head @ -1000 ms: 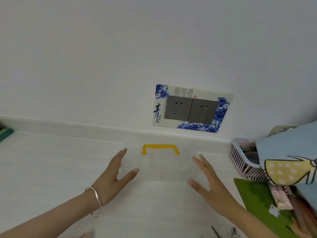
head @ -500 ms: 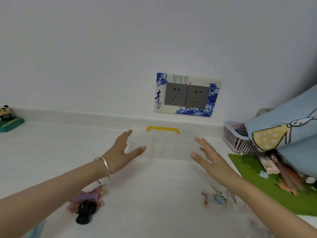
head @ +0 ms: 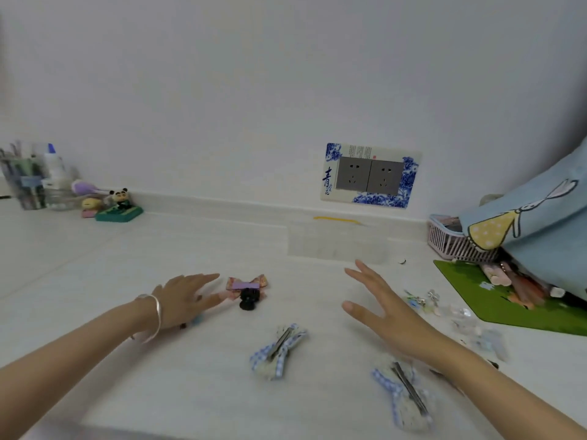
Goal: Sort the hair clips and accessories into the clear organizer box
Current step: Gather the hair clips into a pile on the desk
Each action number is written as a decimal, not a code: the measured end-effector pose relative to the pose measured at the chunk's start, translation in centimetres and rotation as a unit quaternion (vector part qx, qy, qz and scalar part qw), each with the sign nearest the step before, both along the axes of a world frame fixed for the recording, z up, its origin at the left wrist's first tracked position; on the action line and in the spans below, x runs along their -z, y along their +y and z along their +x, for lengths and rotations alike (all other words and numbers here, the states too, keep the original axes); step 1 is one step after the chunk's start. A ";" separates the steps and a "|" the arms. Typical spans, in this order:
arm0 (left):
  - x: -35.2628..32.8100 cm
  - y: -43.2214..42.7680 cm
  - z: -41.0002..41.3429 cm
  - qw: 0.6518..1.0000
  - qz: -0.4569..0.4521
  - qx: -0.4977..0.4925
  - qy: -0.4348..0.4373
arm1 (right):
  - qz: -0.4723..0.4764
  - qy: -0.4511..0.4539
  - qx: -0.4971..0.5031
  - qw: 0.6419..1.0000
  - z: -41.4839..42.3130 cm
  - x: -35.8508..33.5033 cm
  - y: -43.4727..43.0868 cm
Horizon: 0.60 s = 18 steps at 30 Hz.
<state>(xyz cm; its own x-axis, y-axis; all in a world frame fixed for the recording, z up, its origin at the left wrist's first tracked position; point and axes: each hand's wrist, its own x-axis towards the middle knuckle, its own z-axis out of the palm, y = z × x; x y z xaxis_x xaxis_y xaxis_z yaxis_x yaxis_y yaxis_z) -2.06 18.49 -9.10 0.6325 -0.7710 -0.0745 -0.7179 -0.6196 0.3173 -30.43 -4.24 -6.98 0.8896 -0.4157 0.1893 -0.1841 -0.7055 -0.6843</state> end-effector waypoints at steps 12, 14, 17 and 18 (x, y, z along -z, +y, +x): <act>0.2 -4.4 -5.7 0.971 -0.180 0.116 0.110 | 0.023 -0.018 0.031 0.999 -2.5 1.3 1.9; 0.4 -5.4 -7.4 0.964 -0.189 0.150 0.108 | 0.022 -0.023 0.042 0.999 -3.6 1.4 1.8; 0.0 -6.3 -10.2 0.950 -0.196 0.218 0.104 | 0.019 -0.022 0.055 0.998 -5.4 1.5 1.6; -0.1 -6.3 -10.8 0.943 -0.195 0.244 0.117 | 0.020 -0.016 0.055 0.998 -6.2 1.6 1.6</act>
